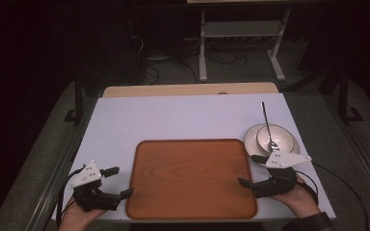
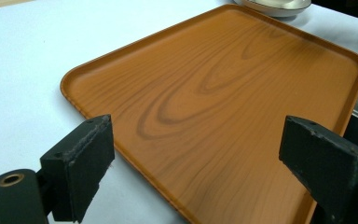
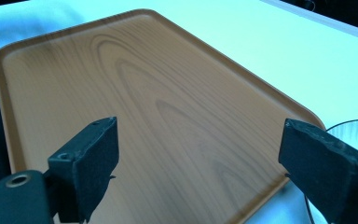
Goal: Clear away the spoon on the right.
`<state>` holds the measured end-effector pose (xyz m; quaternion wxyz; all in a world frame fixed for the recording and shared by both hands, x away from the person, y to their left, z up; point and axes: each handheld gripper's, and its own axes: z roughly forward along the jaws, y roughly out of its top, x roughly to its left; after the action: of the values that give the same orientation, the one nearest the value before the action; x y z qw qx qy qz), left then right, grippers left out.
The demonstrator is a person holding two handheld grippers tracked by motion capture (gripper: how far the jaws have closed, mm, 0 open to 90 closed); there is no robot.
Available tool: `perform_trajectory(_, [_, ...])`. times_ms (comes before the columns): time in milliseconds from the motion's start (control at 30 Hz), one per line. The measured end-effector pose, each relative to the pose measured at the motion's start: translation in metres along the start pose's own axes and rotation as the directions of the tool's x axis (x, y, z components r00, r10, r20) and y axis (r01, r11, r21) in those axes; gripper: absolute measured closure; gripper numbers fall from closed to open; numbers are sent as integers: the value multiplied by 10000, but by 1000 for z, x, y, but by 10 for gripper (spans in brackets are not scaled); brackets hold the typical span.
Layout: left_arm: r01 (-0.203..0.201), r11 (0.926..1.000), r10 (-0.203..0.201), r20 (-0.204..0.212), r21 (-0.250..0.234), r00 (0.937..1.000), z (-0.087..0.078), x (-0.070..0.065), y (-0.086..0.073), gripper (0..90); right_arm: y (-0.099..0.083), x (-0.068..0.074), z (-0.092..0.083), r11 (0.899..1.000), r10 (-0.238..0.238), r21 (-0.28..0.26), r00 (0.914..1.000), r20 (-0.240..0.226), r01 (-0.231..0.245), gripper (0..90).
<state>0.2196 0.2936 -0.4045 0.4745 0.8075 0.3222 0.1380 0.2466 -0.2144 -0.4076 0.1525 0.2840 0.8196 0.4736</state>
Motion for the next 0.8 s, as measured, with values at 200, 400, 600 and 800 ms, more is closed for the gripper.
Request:
perform_trajectory(200, [38, 10000, -37, 41, -14, 10000, 1, 0, 0, 96, 2, -1, -1, 9999, 98, -93, 10000, -14, -98, 113])
perform_trajectory(400, [57, 10000, -57, 63, 13, 10000, 1, 1, -1, 96, 4, -4, -2, 9999, 142, -49, 9998, 127, -142, 113])
perform_trajectory(600, [114, 9999, -114, 6, -74, 9999, 1, 1, -1, 96, 11, -9, -3, 9995, 253, -203, 9993, 284, -247, 113])
perform_trajectory(800, [139, 9999, -139, -45, -101, 9999, 0, 1, -1, 96, 18, -13, -6, 9989, 287, -392, 9991, 315, -275, 117])
